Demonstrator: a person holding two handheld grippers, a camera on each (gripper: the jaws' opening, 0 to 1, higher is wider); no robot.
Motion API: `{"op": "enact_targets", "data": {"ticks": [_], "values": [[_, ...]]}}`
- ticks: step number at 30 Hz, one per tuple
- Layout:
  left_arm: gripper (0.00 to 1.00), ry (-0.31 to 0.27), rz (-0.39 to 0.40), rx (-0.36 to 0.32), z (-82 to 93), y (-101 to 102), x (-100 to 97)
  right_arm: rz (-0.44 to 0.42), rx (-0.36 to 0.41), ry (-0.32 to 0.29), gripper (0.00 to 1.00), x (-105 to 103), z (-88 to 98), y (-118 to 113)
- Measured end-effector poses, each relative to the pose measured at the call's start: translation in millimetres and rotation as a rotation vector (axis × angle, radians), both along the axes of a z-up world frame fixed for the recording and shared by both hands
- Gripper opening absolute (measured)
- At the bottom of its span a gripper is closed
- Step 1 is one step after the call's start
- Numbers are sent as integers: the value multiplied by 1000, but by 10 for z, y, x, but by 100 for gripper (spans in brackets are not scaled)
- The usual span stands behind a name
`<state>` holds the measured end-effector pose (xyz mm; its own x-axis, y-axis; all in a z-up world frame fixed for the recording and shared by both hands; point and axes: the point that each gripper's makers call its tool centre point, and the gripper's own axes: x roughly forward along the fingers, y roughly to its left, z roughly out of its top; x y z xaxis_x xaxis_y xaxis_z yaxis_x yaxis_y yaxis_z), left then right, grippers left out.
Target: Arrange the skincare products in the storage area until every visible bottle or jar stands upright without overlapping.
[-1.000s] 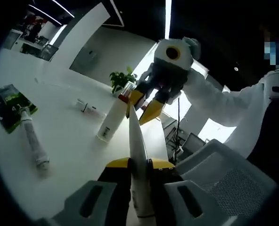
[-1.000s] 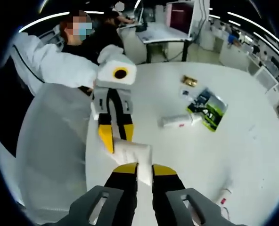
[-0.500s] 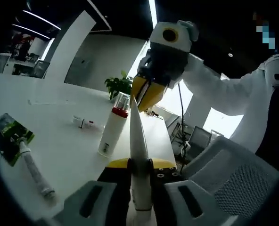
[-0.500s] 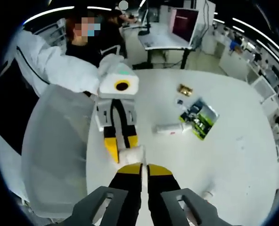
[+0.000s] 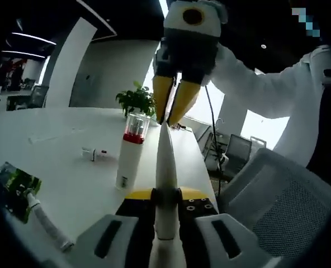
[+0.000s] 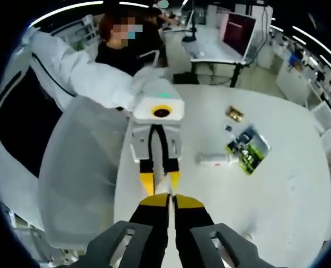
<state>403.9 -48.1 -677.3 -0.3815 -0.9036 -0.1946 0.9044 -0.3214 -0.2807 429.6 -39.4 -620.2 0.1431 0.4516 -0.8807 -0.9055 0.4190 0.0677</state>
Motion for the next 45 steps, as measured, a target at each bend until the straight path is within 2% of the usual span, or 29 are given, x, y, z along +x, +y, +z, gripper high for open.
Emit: {"op": "enact_targets", "data": {"ticks": [5, 6, 7, 12, 17, 20, 22, 27, 33, 37, 45], "values": [[9, -44, -44, -2, 4, -5, -68, 50, -51, 44, 0, -116, -102, 47], [9, -48, -45, 0, 4, -10, -71, 54, -83, 54, 0, -124, -147, 34], [9, -64, -38, 4, 3, -26, -61, 58, -114, 49, 0, -117, -171, 11], [10, -123, -35, 12, -3, -41, -30, 89, -155, 9, 0, -62, -135, 69], [12, -166, 44, 21, -3, -153, 185, 98, -196, -25, 0, 79, -127, 11], [13, -234, 127, 36, -8, -264, 363, 81, -204, -37, 0, 173, -127, -67], [13, -212, 128, 40, -3, -324, 383, 72, -224, -50, 0, 221, -123, -118], [15, -231, 139, 46, 0, -448, 432, 62, -262, -55, 0, 292, -126, -252], [15, -243, 141, 60, -12, -588, 549, 15, -273, -68, 0, 376, -128, -382], [15, -251, 135, 66, -8, -656, 551, -2, -280, -59, 0, 391, -127, -464], [17, -248, 146, 65, 23, -643, 598, -23, -273, -72, 0, 433, -131, -494]]}}
